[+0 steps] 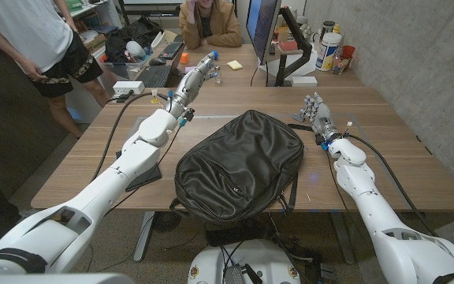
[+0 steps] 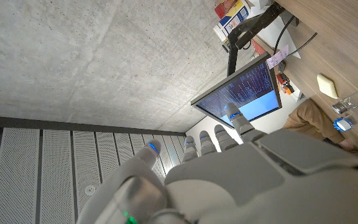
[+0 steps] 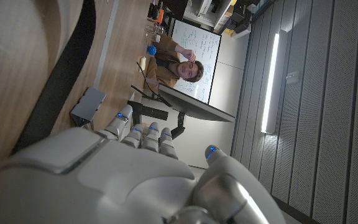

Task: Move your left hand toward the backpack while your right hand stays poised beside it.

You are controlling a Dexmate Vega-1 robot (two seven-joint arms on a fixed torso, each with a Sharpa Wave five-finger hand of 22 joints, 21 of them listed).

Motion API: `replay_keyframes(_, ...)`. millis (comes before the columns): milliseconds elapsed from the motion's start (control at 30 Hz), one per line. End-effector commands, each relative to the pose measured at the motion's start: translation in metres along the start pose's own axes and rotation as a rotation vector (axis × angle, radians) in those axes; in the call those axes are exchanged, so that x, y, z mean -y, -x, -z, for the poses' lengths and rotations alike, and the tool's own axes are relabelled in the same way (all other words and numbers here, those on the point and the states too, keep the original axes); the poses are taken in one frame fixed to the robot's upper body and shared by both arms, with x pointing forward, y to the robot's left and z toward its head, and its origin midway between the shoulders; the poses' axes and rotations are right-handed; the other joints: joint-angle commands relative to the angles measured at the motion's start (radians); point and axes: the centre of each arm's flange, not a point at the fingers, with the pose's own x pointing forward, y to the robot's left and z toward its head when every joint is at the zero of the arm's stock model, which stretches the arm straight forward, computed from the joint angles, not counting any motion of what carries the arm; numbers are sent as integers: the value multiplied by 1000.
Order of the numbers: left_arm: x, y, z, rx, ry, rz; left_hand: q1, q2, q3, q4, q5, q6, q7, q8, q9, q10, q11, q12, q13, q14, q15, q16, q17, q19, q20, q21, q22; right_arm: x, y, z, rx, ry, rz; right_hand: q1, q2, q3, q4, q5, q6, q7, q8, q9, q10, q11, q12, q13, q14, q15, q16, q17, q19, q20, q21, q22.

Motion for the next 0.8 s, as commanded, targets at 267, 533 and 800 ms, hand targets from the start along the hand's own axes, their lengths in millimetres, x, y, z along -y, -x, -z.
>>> replay_keyframes(267, 8, -9, -13, 20, -60, 45, 7, 56, 6, 0, 3, 11, 0, 4, 3, 3, 0, 4, 3, -1, -3, -2, 1, 3, -5, -7, 6, 3, -1, 0, 4, -7, -1, 3, 107, 8, -2, 6, 5, -5, 6, 3, 2, -3, 8, 5, -10, -37, 2, 1, -2, -96, -4, 2)
replay_keyframes(533, 13, -11, -19, 33, -89, 63, 7, 55, 6, 1, 3, 12, 1, 3, 3, 3, 1, 3, 3, -2, -4, -2, 0, 4, -4, -10, 6, 5, 1, 1, 4, -8, 2, 3, 107, 8, -2, 6, 5, -5, 6, 3, 1, -3, 8, 5, -10, -37, 2, 1, -2, -96, -7, 2)
replay_keyframes(800, 18, -12, -25, 52, -102, 79, 8, 55, 7, 1, 3, 16, 3, 3, 3, 5, 1, 3, 3, -1, -3, -2, 0, 6, -5, -11, 6, 6, 3, 1, 4, -6, 3, 3, 106, 8, -2, 6, 5, -6, 6, 3, 1, -4, 8, 5, -10, -38, 2, 1, -1, -96, -9, 2)
